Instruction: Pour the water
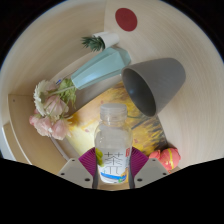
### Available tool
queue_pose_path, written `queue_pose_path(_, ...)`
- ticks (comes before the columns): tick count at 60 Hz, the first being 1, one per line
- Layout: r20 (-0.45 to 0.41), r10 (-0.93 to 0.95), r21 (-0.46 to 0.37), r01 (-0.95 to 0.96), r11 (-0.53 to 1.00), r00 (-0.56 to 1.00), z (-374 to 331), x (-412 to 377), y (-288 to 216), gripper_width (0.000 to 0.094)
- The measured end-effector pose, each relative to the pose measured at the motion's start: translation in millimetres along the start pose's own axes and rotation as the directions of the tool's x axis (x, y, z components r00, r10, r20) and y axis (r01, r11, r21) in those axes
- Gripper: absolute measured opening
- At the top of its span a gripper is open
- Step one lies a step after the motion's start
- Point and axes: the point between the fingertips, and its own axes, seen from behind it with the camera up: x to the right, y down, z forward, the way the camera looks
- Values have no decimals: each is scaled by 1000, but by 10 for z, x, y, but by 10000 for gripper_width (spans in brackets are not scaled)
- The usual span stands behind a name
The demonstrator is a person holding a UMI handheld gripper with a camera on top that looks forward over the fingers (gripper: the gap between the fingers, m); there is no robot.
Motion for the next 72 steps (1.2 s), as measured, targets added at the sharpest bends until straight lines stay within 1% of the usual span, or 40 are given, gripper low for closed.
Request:
queue_pose_path(4, -2, 62, 7, -62, 998, 998, 30, 13, -39, 426)
queue_pose_path(12, -23, 66, -3, -66, 998, 998, 37, 80, -52, 428)
queue_pose_path(17, -15, 59, 7, -59, 998, 998, 25, 92, -69, 427)
queue_pose_path(22, -19, -63, 4, 63, 998, 998, 6, 15, -28, 426)
queue_pose_path(26, -32, -271, -26, 270, 962, 962, -3, -79, 78, 425)
queue_pose_path(30, -59, -542, -62, 539, 840, 838, -36, -187, 159, 428)
queue_pose_path(33, -76, -736, -77, 731, 677, 673, -69, -316, 149, 429)
queue_pose_path(36, -92, -870, -85, 867, 492, 485, -111, -470, 100, 428)
queue_pose_path(37, -92, -900, -67, 899, 432, 426, -117, -508, 93, 427)
queue_pose_path(38, -95, -924, -81, 922, 378, 371, -156, -583, 82, 427)
queue_pose_path(44, -122, -992, -71, 996, 50, 41, -280, -903, -70, 427)
queue_pose_path(47, -137, -985, -73, 993, -95, -105, -325, -1032, -190, 428)
queue_pose_path(53, -201, -917, -92, 939, -332, -344, -432, -1261, -565, 428)
queue_pose_path(56, -234, -876, -106, 907, -408, -422, -466, -1369, -784, 428)
queue_pose_path(61, -292, -812, -141, 863, -486, -505, -501, -1440, -1229, 427)
queue_pose_path(67, -331, -772, -203, 840, -504, -543, -522, -1349, -1732, 425)
queue_pose_path(72, -352, -776, -209, 852, -481, -524, -509, -1219, -2071, 426)
